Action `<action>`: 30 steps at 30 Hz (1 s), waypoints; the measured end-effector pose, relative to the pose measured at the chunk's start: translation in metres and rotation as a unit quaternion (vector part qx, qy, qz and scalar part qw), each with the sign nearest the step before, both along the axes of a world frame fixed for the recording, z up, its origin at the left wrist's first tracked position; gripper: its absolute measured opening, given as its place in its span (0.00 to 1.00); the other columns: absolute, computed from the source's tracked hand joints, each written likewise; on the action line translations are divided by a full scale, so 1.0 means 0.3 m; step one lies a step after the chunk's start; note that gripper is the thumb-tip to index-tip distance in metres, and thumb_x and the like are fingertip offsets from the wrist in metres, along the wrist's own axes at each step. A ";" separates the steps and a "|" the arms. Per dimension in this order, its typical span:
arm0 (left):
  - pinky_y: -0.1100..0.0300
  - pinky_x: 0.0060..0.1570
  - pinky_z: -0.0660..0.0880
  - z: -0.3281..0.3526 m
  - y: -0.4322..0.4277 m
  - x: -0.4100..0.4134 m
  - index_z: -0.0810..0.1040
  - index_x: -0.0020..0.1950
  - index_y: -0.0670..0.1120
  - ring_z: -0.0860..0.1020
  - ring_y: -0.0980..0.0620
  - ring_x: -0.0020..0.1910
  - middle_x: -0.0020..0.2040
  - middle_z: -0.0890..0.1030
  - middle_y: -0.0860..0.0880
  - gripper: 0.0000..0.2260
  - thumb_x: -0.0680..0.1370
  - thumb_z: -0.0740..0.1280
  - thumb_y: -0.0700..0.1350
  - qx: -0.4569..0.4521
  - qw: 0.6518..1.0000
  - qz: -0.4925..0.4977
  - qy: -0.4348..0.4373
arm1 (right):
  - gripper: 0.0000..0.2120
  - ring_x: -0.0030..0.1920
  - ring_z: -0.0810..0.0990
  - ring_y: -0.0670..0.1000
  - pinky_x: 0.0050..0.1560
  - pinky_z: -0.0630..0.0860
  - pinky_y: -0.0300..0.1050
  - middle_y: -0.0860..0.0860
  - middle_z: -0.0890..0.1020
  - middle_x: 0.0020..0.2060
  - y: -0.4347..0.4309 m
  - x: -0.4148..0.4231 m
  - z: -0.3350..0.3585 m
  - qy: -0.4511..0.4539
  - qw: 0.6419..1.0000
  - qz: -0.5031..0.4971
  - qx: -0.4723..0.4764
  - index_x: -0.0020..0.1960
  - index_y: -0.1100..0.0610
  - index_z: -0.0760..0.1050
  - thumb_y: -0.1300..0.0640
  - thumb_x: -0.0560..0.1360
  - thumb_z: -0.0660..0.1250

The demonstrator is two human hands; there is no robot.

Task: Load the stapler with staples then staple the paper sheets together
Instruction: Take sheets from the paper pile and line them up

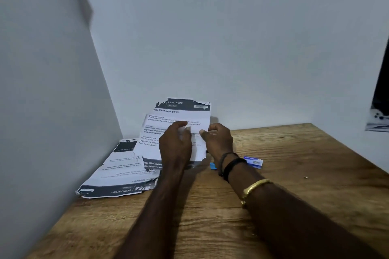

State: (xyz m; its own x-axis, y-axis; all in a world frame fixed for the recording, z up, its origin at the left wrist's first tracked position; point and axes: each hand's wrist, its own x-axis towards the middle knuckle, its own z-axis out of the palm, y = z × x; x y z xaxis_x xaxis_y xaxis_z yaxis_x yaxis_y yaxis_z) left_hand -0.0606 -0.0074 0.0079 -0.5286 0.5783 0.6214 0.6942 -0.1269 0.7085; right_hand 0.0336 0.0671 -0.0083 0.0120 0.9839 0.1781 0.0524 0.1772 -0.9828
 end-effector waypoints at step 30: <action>0.52 0.55 0.75 -0.091 0.125 0.297 0.85 0.58 0.50 0.81 0.47 0.56 0.54 0.86 0.50 0.11 0.78 0.68 0.51 -0.118 0.961 -0.127 0.216 | 0.02 0.52 0.82 0.51 0.47 0.78 0.45 0.49 0.84 0.50 -0.001 0.465 0.023 -0.327 0.931 -0.033 0.157 0.41 0.48 0.86 0.51 0.70 0.78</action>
